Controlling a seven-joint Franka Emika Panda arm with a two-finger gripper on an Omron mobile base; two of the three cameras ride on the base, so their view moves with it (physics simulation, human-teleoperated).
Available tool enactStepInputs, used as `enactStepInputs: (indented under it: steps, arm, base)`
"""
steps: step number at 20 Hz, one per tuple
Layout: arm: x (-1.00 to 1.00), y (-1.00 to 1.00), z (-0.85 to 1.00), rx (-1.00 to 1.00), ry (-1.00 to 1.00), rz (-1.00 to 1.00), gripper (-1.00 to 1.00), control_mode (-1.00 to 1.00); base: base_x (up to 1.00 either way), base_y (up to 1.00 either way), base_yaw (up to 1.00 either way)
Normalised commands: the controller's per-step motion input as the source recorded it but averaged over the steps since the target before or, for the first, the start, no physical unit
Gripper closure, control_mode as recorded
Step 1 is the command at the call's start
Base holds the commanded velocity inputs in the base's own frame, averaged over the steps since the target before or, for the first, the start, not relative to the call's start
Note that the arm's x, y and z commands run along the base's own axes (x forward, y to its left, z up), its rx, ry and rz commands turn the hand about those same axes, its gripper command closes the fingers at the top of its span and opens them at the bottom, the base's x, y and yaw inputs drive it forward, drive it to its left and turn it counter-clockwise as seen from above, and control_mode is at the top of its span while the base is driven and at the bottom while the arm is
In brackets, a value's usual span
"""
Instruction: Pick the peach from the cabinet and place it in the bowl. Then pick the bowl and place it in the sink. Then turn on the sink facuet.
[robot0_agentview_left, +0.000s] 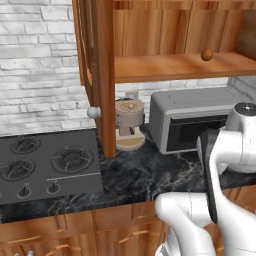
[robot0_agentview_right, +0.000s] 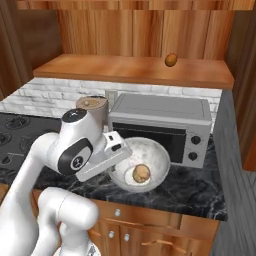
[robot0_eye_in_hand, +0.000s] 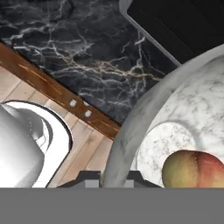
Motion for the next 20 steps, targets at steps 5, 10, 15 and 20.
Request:
enactStepInputs:
  steps: [5, 10, 15, 20]
  arm:
    - [-0.39, 0.58, 0.82, 0.0, 0.0, 0.28, 1.0, -1.0]
    - [-0.14, 0.47, 0.66, 0.0, 0.03, 0.35, 1.0, -1.0]
    - [-0.11, 0.31, 0.2, -0.07, 0.02, 0.44, 1.0, -1.0]
    - [-0.24, 0.0, 0.0, -0.11, -0.12, 0.46, 1.0, -1.0]
  base:
    - [0.0, 0.0, 0.0]
    - [0.0, 0.0, 0.0]
    - [0.0, 0.0, 0.0]
    - [0.0, 0.0, 0.0]
